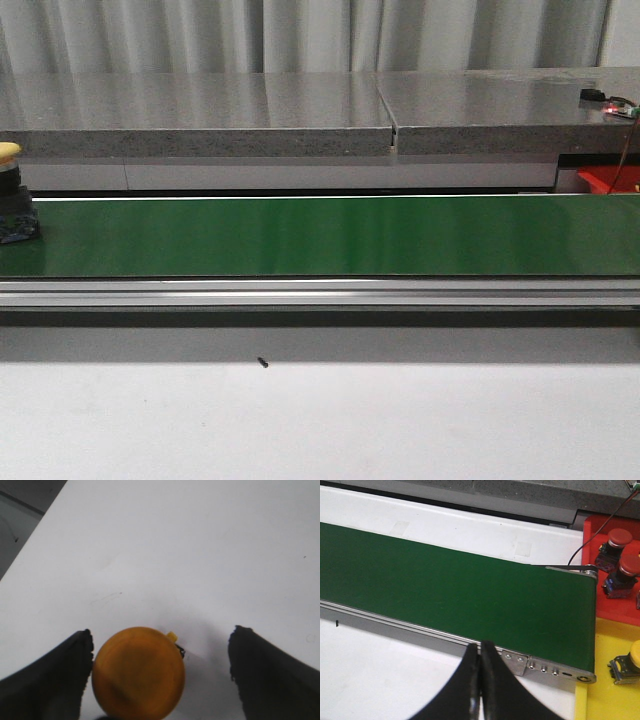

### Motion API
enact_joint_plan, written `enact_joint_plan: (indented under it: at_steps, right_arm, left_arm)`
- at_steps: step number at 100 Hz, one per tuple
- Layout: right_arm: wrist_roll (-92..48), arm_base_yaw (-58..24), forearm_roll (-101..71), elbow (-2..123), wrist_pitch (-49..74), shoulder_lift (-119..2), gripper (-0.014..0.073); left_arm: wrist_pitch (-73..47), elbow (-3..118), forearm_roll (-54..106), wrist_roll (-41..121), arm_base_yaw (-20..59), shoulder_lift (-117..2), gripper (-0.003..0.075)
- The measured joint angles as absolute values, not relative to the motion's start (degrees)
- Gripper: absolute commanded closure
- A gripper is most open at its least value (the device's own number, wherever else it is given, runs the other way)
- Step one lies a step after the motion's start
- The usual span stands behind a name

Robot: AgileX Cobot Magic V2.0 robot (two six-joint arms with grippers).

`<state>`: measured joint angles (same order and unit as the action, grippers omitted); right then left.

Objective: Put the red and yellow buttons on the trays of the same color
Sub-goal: 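Lower the yellow button onto the conveyor belt and open the left gripper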

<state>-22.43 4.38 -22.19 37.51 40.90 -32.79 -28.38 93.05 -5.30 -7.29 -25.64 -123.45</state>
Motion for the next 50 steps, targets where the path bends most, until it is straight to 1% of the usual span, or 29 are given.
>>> enact_joint_plan:
  at_steps: [5, 7, 12, 17, 22, 26, 33, 50]
  right_arm:
    - [-22.4, 4.4, -22.2, 37.5, 40.9, -32.8, 0.0702]
    - [-22.4, 4.4, -22.2, 37.5, 40.9, -32.8, 0.0702]
    - [-22.4, 4.4, -22.2, 37.5, 40.9, -32.8, 0.0702]
    - [-22.4, 4.4, -22.2, 37.5, 40.9, -32.8, 0.0702]
    - [-22.4, 4.4, -22.2, 37.5, 40.9, -32.8, 0.0702]
    - [-22.4, 4.4, -22.2, 37.5, 40.9, -32.8, 0.0702]
    - [-22.4, 4.4, -22.2, 37.5, 40.9, -32.8, 0.0702]
    - [-22.4, 4.4, -22.2, 37.5, 40.9, -32.8, 0.0702]
  left_arm:
    - [-28.3, 93.1, -5.3, -7.3, -25.6, -123.5, 0.0456]
    - [-28.2, 93.1, -5.3, -7.3, -25.6, -123.5, 0.0481]
    - [-28.1, 93.1, -5.3, -7.3, -25.6, -123.5, 0.0572]
    - [-28.0, 93.1, -5.3, -7.3, -25.6, -123.5, 0.0635]
    - [-28.0, 93.1, -5.4, -7.3, -25.6, -123.5, 0.0680]
    - [-28.1, 93.1, -5.5, -7.3, -25.6, -123.5, 0.0708]
    - [-28.7, 93.1, -5.5, -7.3, -25.6, -123.0, 0.0732]
    - [-32.3, 93.1, -4.5, -7.3, -25.6, -118.1, 0.0733]
